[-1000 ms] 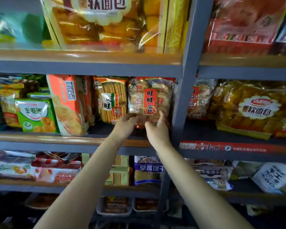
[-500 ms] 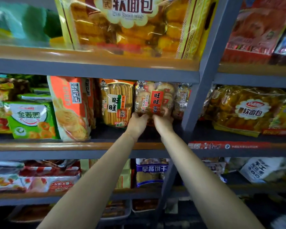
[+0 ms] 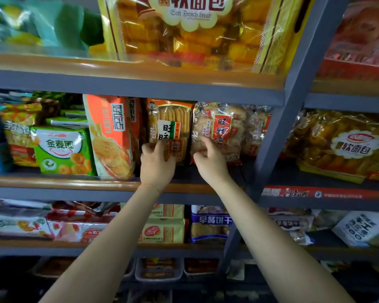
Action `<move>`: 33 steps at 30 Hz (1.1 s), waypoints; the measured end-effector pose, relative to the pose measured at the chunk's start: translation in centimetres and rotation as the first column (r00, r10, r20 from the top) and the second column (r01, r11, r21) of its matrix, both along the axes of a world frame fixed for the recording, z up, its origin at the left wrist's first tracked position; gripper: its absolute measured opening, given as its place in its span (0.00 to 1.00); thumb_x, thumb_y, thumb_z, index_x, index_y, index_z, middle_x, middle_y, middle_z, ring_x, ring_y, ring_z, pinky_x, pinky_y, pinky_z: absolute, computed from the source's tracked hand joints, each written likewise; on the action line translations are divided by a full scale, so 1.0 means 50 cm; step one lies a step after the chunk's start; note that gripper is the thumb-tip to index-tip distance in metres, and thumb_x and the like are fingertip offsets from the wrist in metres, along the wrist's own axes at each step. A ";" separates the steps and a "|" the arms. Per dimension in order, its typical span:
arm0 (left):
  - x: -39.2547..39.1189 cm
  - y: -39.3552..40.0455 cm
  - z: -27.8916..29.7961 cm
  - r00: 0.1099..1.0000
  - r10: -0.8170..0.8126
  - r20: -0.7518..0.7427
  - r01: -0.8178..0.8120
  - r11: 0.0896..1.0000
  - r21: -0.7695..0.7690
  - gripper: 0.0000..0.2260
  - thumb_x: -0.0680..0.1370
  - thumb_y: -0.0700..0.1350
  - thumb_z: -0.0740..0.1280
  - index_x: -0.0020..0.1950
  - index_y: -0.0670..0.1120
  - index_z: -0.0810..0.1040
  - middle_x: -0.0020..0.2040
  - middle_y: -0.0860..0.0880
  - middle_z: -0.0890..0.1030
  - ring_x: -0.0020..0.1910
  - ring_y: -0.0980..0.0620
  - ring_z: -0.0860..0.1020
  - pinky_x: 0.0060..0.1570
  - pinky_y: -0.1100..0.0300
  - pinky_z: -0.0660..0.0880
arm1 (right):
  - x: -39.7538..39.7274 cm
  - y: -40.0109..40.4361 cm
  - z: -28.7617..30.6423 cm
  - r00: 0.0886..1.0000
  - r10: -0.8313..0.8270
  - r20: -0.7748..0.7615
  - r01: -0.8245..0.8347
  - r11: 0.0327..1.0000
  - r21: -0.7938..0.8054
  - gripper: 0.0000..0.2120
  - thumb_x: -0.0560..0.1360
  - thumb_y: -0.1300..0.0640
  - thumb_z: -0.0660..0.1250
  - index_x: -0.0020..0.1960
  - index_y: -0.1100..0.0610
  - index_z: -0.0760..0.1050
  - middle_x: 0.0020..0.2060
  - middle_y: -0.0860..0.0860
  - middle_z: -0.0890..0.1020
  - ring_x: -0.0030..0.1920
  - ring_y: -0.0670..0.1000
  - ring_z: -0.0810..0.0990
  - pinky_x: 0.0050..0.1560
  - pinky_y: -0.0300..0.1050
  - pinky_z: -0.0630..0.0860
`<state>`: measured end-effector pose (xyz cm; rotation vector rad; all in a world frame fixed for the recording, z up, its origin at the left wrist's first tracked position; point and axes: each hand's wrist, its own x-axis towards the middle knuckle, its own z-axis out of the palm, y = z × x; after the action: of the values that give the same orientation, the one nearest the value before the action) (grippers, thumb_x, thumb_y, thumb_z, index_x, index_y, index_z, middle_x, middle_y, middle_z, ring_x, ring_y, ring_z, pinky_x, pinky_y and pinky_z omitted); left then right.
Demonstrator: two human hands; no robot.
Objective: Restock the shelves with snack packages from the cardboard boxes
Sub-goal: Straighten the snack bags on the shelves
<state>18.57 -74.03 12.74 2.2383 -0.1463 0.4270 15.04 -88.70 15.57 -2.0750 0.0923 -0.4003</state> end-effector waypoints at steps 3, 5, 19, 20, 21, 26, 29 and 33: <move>0.000 0.010 -0.005 0.997 -0.041 -0.058 0.045 0.997 0.069 0.28 0.81 0.47 0.65 0.80 0.56 0.62 0.77 0.37 0.59 0.71 0.31 0.65 0.64 0.42 0.70 | 0.029 0.042 0.006 0.990 0.126 -0.059 -0.127 0.992 -0.021 0.31 0.81 0.59 0.61 0.80 0.46 0.55 0.76 0.48 0.65 0.66 0.49 0.73 0.60 0.38 0.72; 0.005 0.016 -0.010 0.992 -0.065 -0.106 0.072 0.996 0.060 0.31 0.81 0.48 0.64 0.81 0.59 0.56 0.79 0.37 0.55 0.73 0.31 0.64 0.65 0.42 0.70 | 0.048 0.063 0.006 0.985 0.150 -0.085 -0.153 0.988 -0.025 0.33 0.81 0.58 0.62 0.81 0.45 0.52 0.78 0.50 0.62 0.74 0.54 0.66 0.69 0.51 0.70; -0.057 -0.012 0.020 0.991 0.056 0.124 -0.052 0.998 -0.029 0.21 0.80 0.45 0.66 0.73 0.46 0.71 0.67 0.41 0.71 0.58 0.38 0.76 0.49 0.51 0.74 | -0.065 0.003 0.027 0.979 0.142 0.147 -0.138 0.990 -0.033 0.18 0.81 0.63 0.61 0.70 0.53 0.74 0.62 0.49 0.79 0.55 0.44 0.80 0.54 0.41 0.79; -0.076 -0.028 0.035 0.981 0.061 0.185 -0.041 0.993 -0.109 0.16 0.80 0.45 0.65 0.68 0.46 0.76 0.62 0.44 0.75 0.52 0.42 0.78 0.44 0.54 0.73 | -0.096 -0.015 0.034 0.968 0.129 0.217 -0.127 0.992 -0.021 0.15 0.80 0.64 0.61 0.64 0.55 0.78 0.56 0.48 0.83 0.50 0.44 0.82 0.52 0.46 0.81; -0.096 -0.047 0.050 0.968 0.048 0.247 -0.004 0.984 -0.176 0.12 0.80 0.46 0.64 0.61 0.46 0.79 0.56 0.47 0.78 0.46 0.46 0.79 0.42 0.56 0.71 | -0.127 -0.035 0.042 0.952 0.103 0.288 -0.104 0.994 -0.009 0.13 0.80 0.65 0.60 0.58 0.57 0.80 0.49 0.48 0.84 0.45 0.45 0.83 0.47 0.47 0.82; -0.183 -0.196 0.115 0.834 -0.199 0.514 0.359 0.904 -0.232 0.10 0.79 0.45 0.61 0.47 0.44 0.81 0.37 0.56 0.78 0.36 0.56 0.77 0.35 0.58 0.74 | -0.199 -0.189 0.075 0.816 -0.173 0.552 0.122 0.984 0.128 0.12 0.77 0.67 0.59 0.45 0.57 0.80 0.33 0.49 0.81 0.30 0.50 0.79 0.32 0.49 0.76; -0.217 -0.336 0.115 0.719 -0.409 0.562 0.504 0.864 -0.015 0.10 0.79 0.46 0.62 0.46 0.44 0.82 0.39 0.54 0.80 0.38 0.56 0.78 0.39 0.57 0.76 | -0.188 -0.338 0.055 0.793 -0.362 0.490 0.273 0.930 0.246 0.12 0.76 0.65 0.60 0.45 0.51 0.78 0.35 0.51 0.81 0.35 0.54 0.80 0.37 0.55 0.78; -0.202 -0.547 0.080 0.758 -0.560 0.335 0.574 0.816 0.068 0.13 0.79 0.51 0.63 0.50 0.47 0.84 0.43 0.51 0.83 0.42 0.51 0.81 0.41 0.49 0.78 | -0.192 -0.550 0.029 0.748 -0.538 0.389 0.514 0.840 0.173 0.14 0.77 0.64 0.67 0.63 0.60 0.73 0.58 0.56 0.76 0.51 0.44 0.73 0.52 0.28 0.72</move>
<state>8.46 -101.39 16.73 1.9306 -0.9715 0.4660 5.46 -116.18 17.02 -1.8316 0.4323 -1.1811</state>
